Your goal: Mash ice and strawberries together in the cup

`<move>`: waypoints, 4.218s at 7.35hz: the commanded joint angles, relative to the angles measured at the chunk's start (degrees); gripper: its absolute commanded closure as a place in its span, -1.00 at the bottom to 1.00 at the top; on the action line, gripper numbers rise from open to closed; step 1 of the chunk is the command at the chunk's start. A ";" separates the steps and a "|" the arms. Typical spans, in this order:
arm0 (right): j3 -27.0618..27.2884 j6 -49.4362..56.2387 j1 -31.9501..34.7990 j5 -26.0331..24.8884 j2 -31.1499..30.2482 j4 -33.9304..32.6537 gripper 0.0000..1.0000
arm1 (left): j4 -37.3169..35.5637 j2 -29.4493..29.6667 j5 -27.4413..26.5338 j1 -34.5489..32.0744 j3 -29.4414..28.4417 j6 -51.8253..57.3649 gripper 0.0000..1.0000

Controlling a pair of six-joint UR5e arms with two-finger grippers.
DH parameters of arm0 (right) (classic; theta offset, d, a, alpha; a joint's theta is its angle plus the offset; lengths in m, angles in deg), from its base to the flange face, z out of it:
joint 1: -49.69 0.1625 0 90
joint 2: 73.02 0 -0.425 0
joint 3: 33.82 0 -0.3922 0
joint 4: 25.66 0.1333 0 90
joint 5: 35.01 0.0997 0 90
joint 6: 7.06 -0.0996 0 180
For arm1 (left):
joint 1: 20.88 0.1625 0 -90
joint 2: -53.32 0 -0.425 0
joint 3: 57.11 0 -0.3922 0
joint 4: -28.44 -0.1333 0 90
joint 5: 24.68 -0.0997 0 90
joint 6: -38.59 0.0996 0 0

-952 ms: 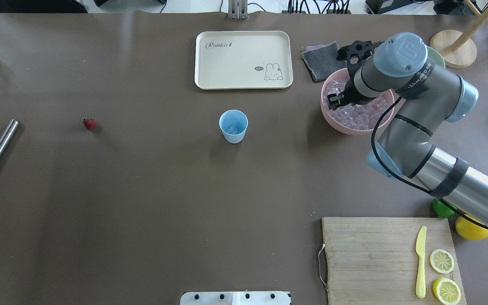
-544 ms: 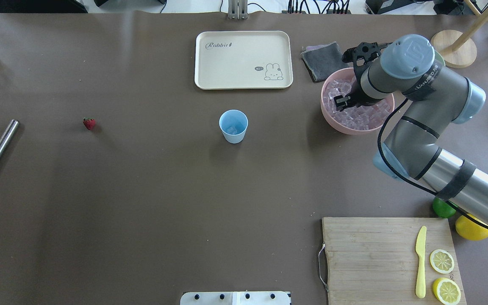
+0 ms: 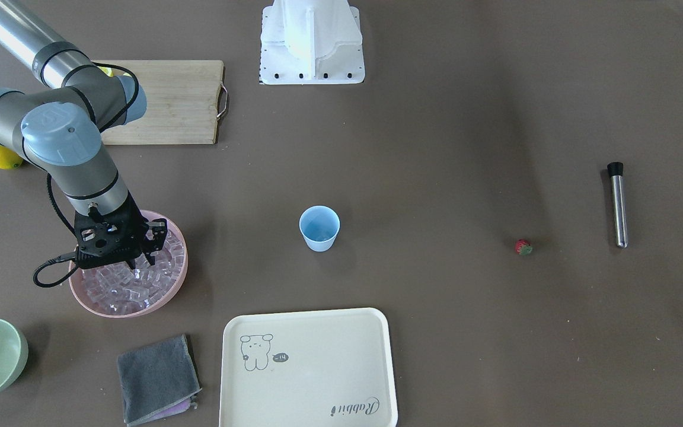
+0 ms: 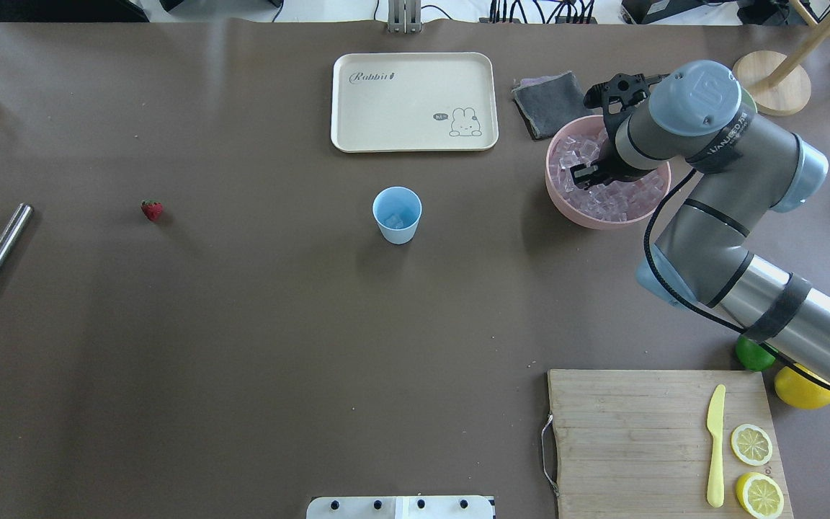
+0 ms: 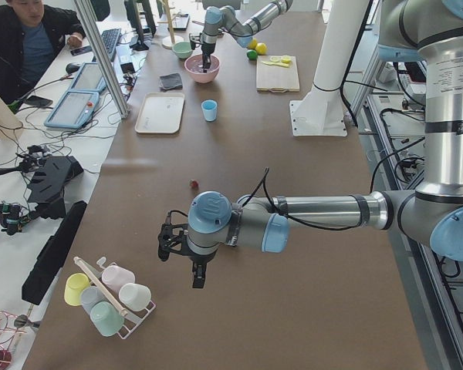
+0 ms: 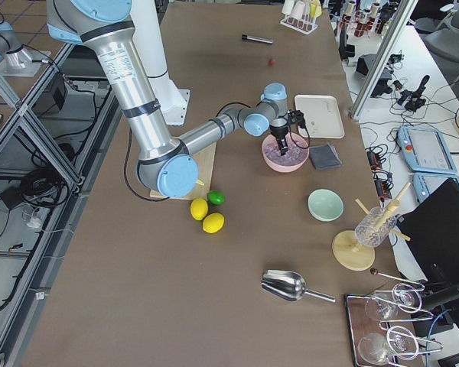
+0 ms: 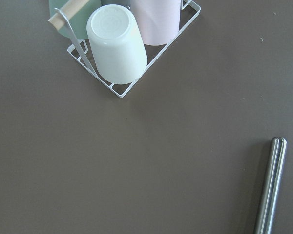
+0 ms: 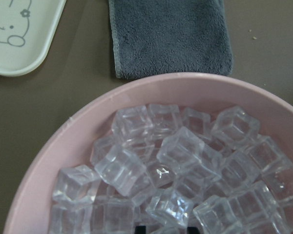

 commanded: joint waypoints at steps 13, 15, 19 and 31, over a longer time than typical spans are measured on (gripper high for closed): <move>2.76 3.67 -1.23 -2.96 2.11 -8.74 -0.99 | 1.93 -1.01 0.00 -0.09 -0.09 0.00 -0.96; 2.14 3.58 -0.53 -2.87 2.29 -8.82 -0.97 | 1.93 -1.01 0.00 -0.09 0.00 0.00 -0.96; -0.23 3.14 -0.97 -2.70 2.46 -6.11 -0.43 | 1.93 -1.01 0.00 -0.18 0.70 0.00 -0.96; 0.82 3.58 2.27 2.82 2.73 -6.80 0.91 | 1.93 -1.80 1.32 -0.09 1.23 -0.17 -0.96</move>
